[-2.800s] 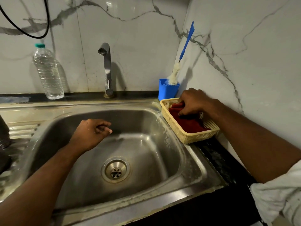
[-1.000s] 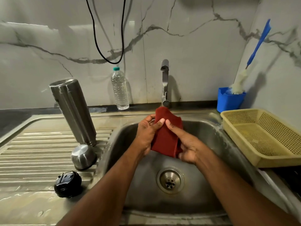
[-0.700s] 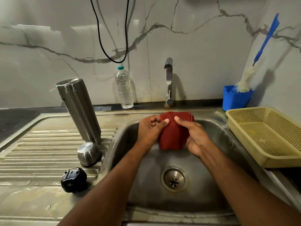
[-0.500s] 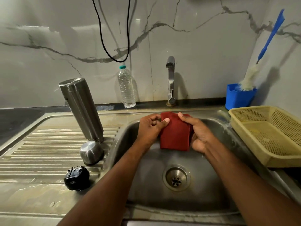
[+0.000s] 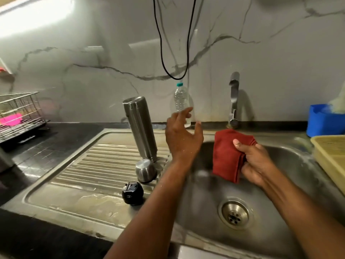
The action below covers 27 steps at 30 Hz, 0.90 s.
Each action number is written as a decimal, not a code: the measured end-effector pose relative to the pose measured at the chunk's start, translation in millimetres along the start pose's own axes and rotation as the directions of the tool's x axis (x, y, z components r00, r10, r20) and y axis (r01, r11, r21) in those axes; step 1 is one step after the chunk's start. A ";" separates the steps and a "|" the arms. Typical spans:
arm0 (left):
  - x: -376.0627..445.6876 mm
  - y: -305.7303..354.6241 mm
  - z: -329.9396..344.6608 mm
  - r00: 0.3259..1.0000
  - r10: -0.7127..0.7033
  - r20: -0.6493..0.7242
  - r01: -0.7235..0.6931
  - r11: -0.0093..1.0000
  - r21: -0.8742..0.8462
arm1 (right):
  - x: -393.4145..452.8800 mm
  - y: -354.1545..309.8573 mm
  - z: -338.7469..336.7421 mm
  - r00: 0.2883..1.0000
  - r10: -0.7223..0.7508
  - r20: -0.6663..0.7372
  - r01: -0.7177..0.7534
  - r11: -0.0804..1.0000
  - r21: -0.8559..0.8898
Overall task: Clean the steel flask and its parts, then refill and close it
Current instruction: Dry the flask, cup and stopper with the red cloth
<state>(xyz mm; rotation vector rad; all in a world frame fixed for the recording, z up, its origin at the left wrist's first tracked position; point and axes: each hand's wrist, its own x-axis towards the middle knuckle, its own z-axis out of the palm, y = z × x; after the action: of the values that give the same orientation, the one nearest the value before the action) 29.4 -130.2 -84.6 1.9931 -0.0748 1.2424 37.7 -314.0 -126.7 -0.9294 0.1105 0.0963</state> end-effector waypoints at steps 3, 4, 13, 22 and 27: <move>12.0 1.1 -14.0 0.985 0.053 -0.165 -0.034 0.993 0.115 | -7.0 5.6 11.5 1.000 -0.008 0.007 0.008 1.000 0.021; 15.3 -1.2 -18.3 0.977 0.055 -0.205 -0.021 0.986 0.167 | -8.5 6.9 14.1 1.000 -0.014 -0.001 0.014 1.000 0.020; 41.3 -33.9 -59.1 0.827 -0.216 -0.519 0.375 0.900 0.223 | -14.9 7.1 15.8 0.999 -0.037 -0.015 0.037 0.999 0.017; 43.4 -53.0 -64.8 0.779 -0.550 -0.302 0.574 0.819 -0.010 | -6.8 8.1 6.1 0.989 -0.083 -0.124 0.075 0.995 -0.066; 39.9 -31.6 -55.0 0.826 -0.536 -0.174 0.523 0.844 -0.117 | -10.8 -0.7 5.3 0.967 -0.224 -0.120 0.193 0.955 -0.224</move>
<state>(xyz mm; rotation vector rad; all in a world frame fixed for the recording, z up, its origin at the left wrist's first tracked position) 22.8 -60.1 -59.0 1.6559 0.5053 1.0422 27.3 -310.5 -121.6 -1.1547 0.1372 -0.1594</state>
